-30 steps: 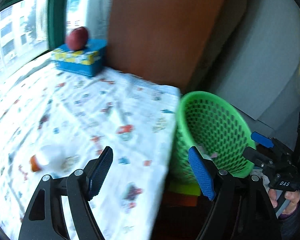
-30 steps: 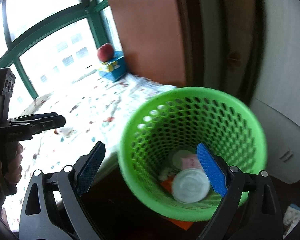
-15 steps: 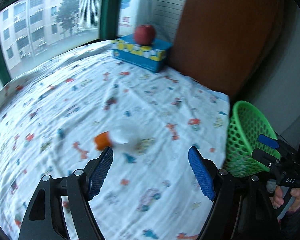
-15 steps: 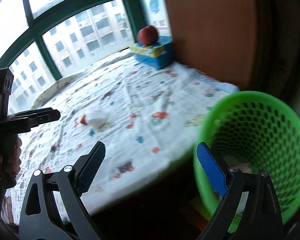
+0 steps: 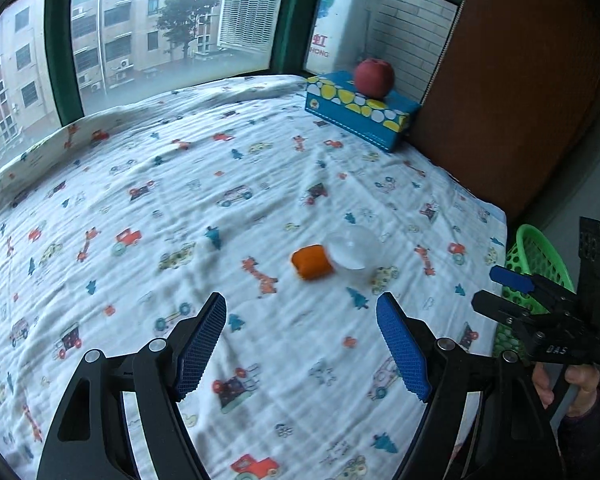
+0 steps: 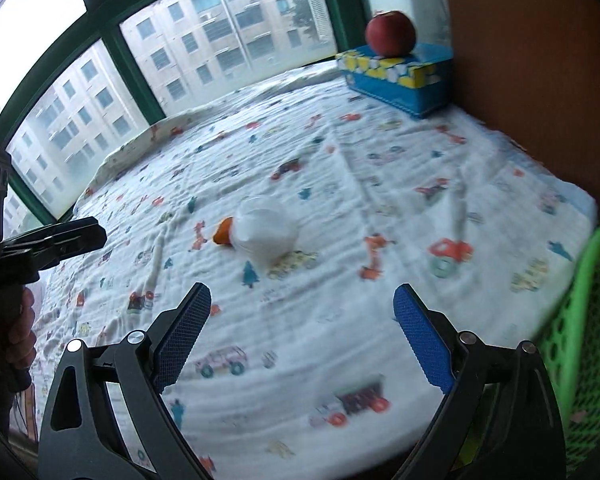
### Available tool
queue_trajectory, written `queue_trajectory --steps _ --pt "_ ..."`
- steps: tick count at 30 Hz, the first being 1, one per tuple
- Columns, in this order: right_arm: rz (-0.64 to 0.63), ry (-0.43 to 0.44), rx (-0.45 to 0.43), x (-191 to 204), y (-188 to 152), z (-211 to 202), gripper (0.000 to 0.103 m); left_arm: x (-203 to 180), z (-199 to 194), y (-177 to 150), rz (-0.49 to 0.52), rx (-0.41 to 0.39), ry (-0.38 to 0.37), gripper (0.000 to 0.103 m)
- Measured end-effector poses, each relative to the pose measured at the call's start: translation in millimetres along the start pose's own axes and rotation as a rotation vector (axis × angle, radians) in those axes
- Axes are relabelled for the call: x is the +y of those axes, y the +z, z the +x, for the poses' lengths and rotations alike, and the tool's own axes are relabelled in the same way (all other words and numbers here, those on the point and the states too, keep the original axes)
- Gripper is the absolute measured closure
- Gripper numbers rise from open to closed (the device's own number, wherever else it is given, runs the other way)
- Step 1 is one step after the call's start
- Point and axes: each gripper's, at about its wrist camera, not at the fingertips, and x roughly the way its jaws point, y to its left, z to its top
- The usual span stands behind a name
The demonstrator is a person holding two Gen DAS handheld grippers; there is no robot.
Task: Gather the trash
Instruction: 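Move both grippers back to the bed toward the orange peel and dome cup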
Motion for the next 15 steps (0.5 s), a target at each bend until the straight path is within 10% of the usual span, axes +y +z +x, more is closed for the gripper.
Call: queue_trajectory --steps 15 --pt "-0.048 0.049 0.079 29.8 33.5 80.1 0.012 39.8 0.7 -11.5 -0.052 0.009 0.018 0.028"
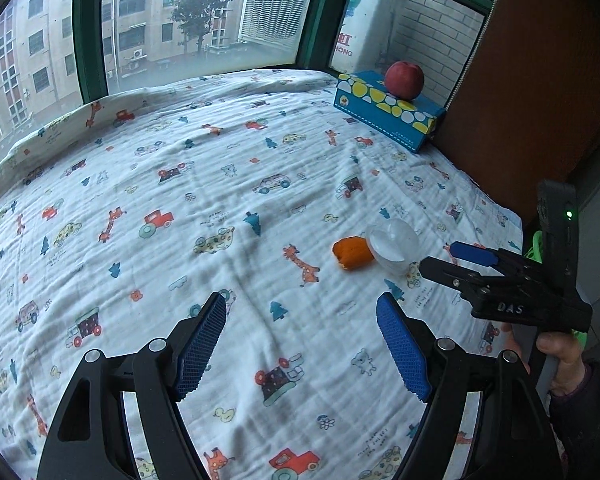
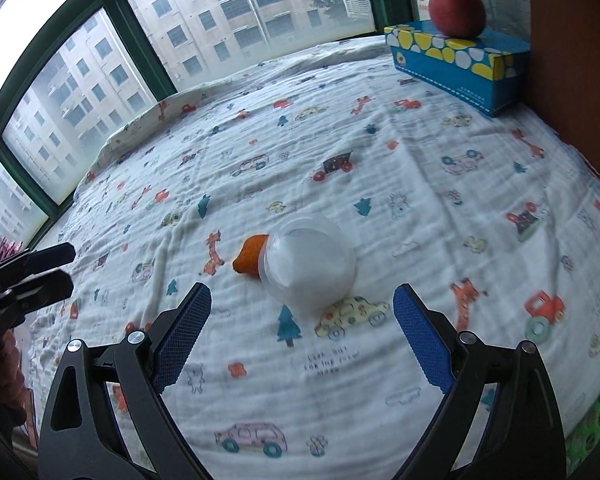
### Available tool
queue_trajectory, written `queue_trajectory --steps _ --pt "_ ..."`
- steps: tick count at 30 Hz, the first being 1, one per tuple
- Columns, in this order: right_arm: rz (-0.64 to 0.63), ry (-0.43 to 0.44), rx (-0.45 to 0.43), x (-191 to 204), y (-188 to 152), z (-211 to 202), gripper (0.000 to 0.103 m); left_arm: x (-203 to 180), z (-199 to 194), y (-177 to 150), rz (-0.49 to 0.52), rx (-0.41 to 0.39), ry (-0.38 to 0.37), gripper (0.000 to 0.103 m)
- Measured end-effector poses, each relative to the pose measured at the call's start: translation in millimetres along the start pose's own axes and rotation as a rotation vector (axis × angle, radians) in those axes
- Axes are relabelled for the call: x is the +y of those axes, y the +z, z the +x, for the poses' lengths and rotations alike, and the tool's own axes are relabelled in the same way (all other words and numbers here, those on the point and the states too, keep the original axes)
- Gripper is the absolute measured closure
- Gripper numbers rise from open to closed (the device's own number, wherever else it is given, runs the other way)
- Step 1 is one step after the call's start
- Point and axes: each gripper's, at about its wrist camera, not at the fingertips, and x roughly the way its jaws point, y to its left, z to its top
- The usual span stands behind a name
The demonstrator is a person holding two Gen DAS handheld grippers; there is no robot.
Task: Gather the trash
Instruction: 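Move both grippers back to the bed toward the orange peel and dome cup, then grasp the orange peel with the left gripper while the right grasps the small clear dome cup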
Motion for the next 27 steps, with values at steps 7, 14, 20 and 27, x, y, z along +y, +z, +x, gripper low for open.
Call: queue_trajectory --steps 7,14,20,27 --pt "-0.001 -0.006 0.038 2.4 9.3 30.2 0.015 11.9 9.9 -3.4 -0.029 0.019 -0.004 0.028" --pt "0.021 -0.016 0.067 -2.5 10.3 48.4 0.024 18.0 17.0 -4.9 -0.040 0.032 -0.003 0.028" --pt "0.023 -0.029 0.065 -3.8 8.5 49.2 0.039 17.1 24.1 -2.6 -0.038 0.038 -0.008 0.028" --pt "0.000 -0.050 0.026 -6.1 1.3 18.5 0.039 -2.5 39.0 4.9 0.011 0.049 -0.022 0.028"
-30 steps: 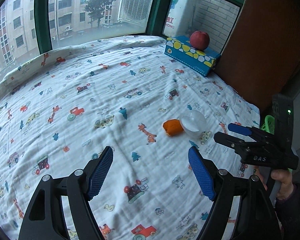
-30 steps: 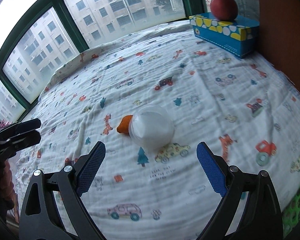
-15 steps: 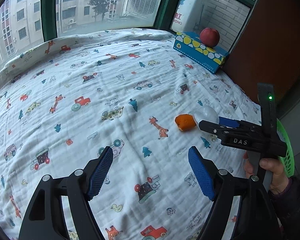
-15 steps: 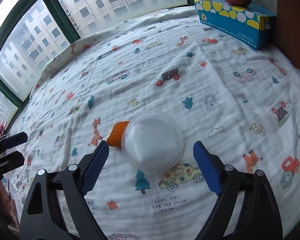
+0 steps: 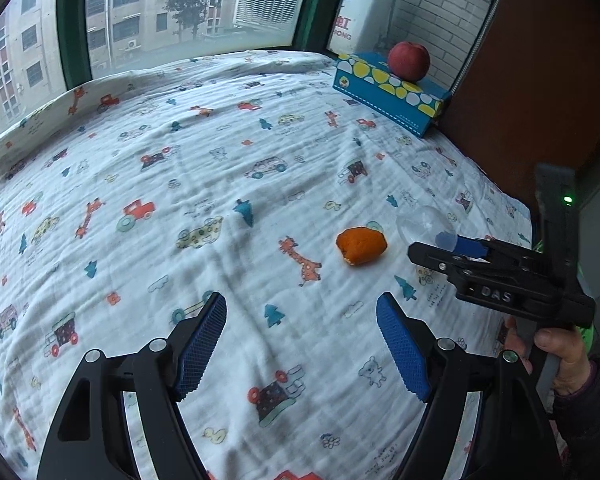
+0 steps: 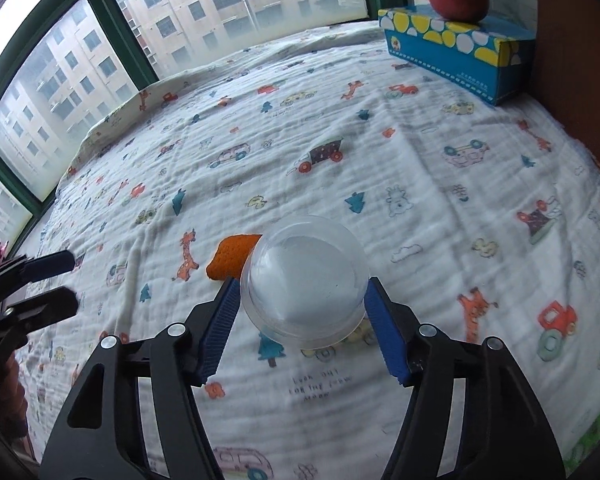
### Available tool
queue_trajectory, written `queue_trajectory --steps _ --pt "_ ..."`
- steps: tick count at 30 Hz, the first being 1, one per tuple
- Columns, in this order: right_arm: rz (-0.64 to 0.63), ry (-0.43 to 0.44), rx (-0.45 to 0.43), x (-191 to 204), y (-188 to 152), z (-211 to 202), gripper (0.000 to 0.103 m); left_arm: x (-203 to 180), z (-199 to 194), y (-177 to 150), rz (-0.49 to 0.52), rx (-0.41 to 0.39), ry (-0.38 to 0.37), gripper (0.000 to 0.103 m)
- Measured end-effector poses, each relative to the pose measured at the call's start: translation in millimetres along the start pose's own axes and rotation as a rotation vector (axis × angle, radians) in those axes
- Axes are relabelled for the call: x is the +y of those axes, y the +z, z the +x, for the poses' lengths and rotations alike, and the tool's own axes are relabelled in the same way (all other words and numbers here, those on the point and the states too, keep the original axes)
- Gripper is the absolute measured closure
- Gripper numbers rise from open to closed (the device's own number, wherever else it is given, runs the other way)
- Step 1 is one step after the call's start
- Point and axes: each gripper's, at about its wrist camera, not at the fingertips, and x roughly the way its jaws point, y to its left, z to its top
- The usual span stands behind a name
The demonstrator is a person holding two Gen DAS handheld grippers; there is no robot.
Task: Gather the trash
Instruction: 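Grasp the orange peel with the left gripper while the right grasps the small clear dome cup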
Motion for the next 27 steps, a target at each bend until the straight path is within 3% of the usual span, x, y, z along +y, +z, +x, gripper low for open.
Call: queue_trajectory --steps 12,20,27 --pt "0.053 -0.041 -0.094 -37.8 -26.2 -82.0 0.039 -48.6 47.7 17.4 0.133 0.033 -0.014 0.029" --pt "0.088 -0.098 -0.149 -63.8 -50.5 -132.1 0.039 -72.0 89.2 26.8 0.221 0.072 0.004 0.038" --pt "0.139 -0.173 -0.160 -93.5 -76.7 -162.1 0.039 -73.6 108.5 32.8 0.215 0.084 0.000 0.047"
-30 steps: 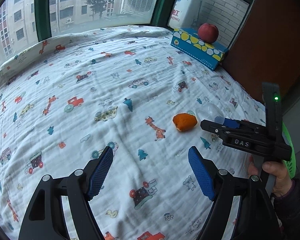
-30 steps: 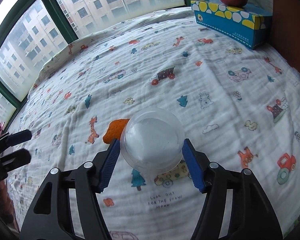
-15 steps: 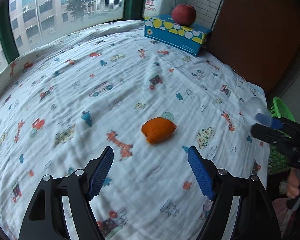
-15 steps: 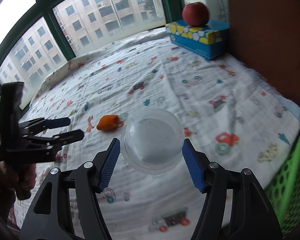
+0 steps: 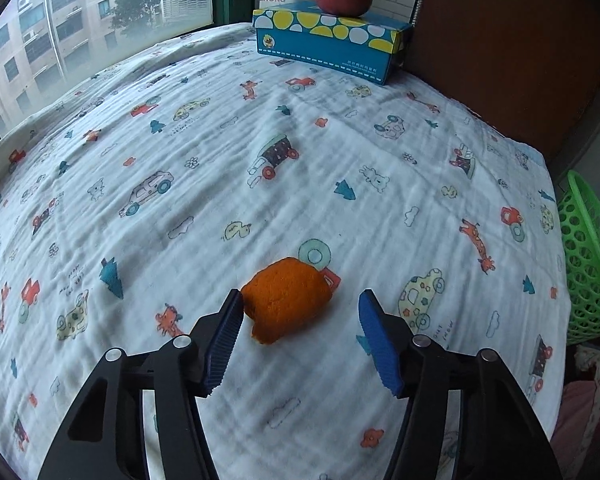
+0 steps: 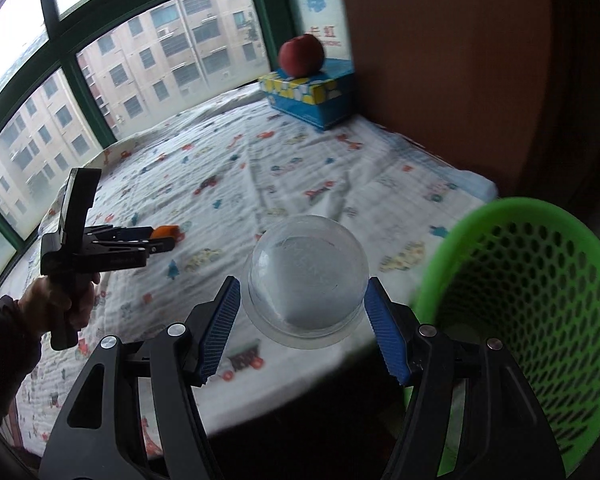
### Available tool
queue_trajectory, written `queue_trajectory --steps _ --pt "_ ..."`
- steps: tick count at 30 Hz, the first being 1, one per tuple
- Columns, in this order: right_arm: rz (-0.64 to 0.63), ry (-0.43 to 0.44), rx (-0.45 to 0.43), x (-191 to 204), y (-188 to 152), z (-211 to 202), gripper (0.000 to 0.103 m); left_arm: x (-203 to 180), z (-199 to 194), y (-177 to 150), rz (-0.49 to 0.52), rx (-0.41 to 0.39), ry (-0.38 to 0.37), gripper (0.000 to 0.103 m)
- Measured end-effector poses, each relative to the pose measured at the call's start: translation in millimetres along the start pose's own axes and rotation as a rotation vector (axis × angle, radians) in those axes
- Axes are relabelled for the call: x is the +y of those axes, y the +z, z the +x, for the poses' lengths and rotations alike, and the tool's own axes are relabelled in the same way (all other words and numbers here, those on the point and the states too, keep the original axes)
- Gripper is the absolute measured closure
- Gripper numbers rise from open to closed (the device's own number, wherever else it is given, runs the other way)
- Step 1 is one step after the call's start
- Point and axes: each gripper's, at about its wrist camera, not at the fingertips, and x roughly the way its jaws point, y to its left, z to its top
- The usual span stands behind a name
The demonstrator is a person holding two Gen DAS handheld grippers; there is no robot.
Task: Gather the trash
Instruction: 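Grasp the orange peel with the left gripper while the right grasps the small clear dome cup, then carry the orange peel and dome cup to the green basket and release both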
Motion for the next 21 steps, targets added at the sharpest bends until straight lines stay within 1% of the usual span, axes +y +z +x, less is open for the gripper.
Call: queue_trajectory --steps 3,5,6,10,16,21 --pt "0.041 -0.021 -0.003 -16.8 -7.6 -8.0 0.039 0.0 2.8 0.1 0.005 -0.008 0.003 0.051" --pt "0.059 -0.041 -0.002 -26.4 -12.6 -12.0 0.039 0.6 5.1 0.3 0.005 -0.009 0.019 0.056" --pt "0.063 -0.047 -0.002 -29.8 -14.5 -14.4 0.039 1.5 5.1 0.6 0.001 -0.013 0.022 0.060" --pt "0.091 -0.079 -0.009 -45.0 -23.1 -23.6 0.039 5.8 4.1 1.1 -0.014 -0.019 0.029 0.066" --pt "0.140 -0.112 -0.031 -66.4 -33.0 -40.7 0.039 4.5 -11.6 0.8 -0.029 -0.041 0.032 0.068" --pt "0.175 -0.150 -0.043 -83.0 -40.2 -50.7 0.039 -8.6 -39.6 4.9 -0.012 -0.081 0.009 0.068"
